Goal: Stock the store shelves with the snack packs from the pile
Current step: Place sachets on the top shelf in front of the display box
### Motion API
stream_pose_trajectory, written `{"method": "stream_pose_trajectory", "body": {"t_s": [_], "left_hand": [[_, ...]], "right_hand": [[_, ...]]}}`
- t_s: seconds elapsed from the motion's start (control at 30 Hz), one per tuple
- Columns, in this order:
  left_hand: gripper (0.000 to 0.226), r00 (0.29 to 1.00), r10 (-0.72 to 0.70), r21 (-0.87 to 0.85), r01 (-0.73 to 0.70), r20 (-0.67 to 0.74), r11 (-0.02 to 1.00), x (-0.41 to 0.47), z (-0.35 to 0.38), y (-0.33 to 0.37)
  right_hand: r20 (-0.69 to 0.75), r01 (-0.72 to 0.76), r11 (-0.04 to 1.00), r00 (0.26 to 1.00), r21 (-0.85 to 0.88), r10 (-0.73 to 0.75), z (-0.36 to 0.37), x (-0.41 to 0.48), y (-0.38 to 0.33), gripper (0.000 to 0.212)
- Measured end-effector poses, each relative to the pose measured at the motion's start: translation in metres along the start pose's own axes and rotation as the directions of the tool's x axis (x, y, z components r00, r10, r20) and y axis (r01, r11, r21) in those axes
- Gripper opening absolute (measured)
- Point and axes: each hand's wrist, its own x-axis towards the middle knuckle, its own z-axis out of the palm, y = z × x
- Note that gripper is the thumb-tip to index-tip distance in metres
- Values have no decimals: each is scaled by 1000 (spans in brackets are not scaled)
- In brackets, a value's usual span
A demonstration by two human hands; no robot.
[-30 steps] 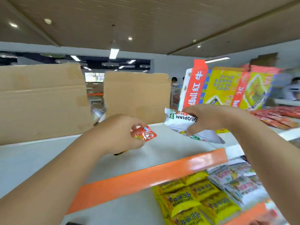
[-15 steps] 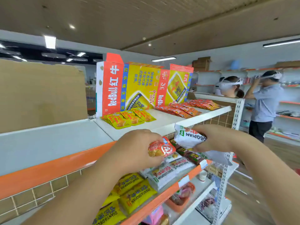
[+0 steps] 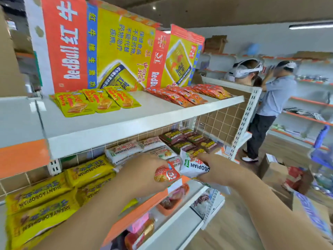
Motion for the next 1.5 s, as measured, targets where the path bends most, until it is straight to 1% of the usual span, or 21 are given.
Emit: {"method": "stream_pose_trajectory", "body": {"t_s": [0.03, 0.07, 0.13, 0.17, 0.27, 0.37, 0.47, 0.53, 0.57, 0.67, 0.8, 0.9, 0.97, 1.1, 1.17, 1.2, 1.23, 1.3, 1.37, 1.43, 1.5], "left_hand": [[77, 1000, -6, -5, 7, 8, 1000, 9, 12, -6], [73, 1000, -23, -14, 23, 16, 1000, 17, 25, -12], [62, 998, -63, -43, 64, 27, 997, 29, 47, -22], [59, 996, -76, -52, 78, 35, 996, 35, 57, -25], [58, 991, -128, -86, 132, 50, 988, 44, 74, -32], [60, 983, -183, -108, 185, 28, 977, 47, 85, -37], [60, 973, -227, -105, 229, 29, 968, 53, 92, -38], [67, 963, -267, -107, 268, 26, 957, 59, 97, -35], [66, 956, -292, -109, 292, 15, 950, 62, 99, -33], [53, 929, -370, -87, 367, -21, 926, 71, 112, -30], [47, 858, -505, -53, 502, -91, 863, 80, 132, -25], [39, 786, -594, -24, 599, -170, 800, 84, 149, -19], [41, 735, -641, -11, 655, -221, 755, 84, 163, -18], [47, 632, -710, -106, 719, -312, 687, 81, 179, -15], [48, 606, -715, -120, 728, -349, 675, 79, 184, -14], [48, 596, -718, -120, 733, -359, 669, 80, 185, -13], [48, 588, -723, -119, 740, -363, 662, 80, 187, -12], [50, 569, -736, -118, 756, -368, 644, 80, 190, -10], [50, 558, -744, -117, 766, -367, 632, 80, 193, -8], [50, 558, -741, -108, 767, -375, 633, 80, 195, -7], [49, 560, -735, -102, 765, -382, 636, 81, 197, -9]], "right_hand": [[3, -11, 1000, 1000, 5, 11, 6, 12, 6, 58], [10, -19, 1000, 1000, 7, 19, 11, 23, 12, 54], [14, -32, 999, 999, 1, 32, 20, 44, 23, 38], [13, -37, 999, 999, 2, 37, 24, 54, 29, 36], [20, -38, 999, 999, 9, 38, 36, 77, 43, 41], [30, -28, 998, 999, 59, 26, 48, 100, 54, 38], [52, 21, 998, 998, 65, -24, 57, 125, 61, 34], [76, 63, 996, 995, 62, -67, 62, 146, 68, 35], [93, 88, 995, 991, 53, -93, 65, 157, 71, 37], [132, 175, 985, 976, -8, -172, 70, 192, 77, 48], [199, 337, 933, 930, -127, -309, 72, 235, 84, 57], [215, 485, 856, 869, -178, -447, 78, 262, 86, 48], [217, 545, 817, 834, -189, -507, 83, 272, 84, 39], [202, 608, 763, 794, -221, -574, 101, 283, 84, 29], [182, 623, 751, 782, -220, -595, 109, 289, 85, 25], [174, 626, 751, 780, -210, -601, 112, 292, 85, 26], [170, 628, 751, 778, -204, -605, 116, 294, 86, 34], [178, 648, 735, 761, -197, -623, 122, 295, 88, 62], [182, 667, 717, 745, -202, -641, 127, 293, 89, 80], [186, 679, 702, 734, -216, -653, 129, 290, 89, 85], [182, 703, 675, 711, -225, -680, 131, 289, 89, 83]]}}
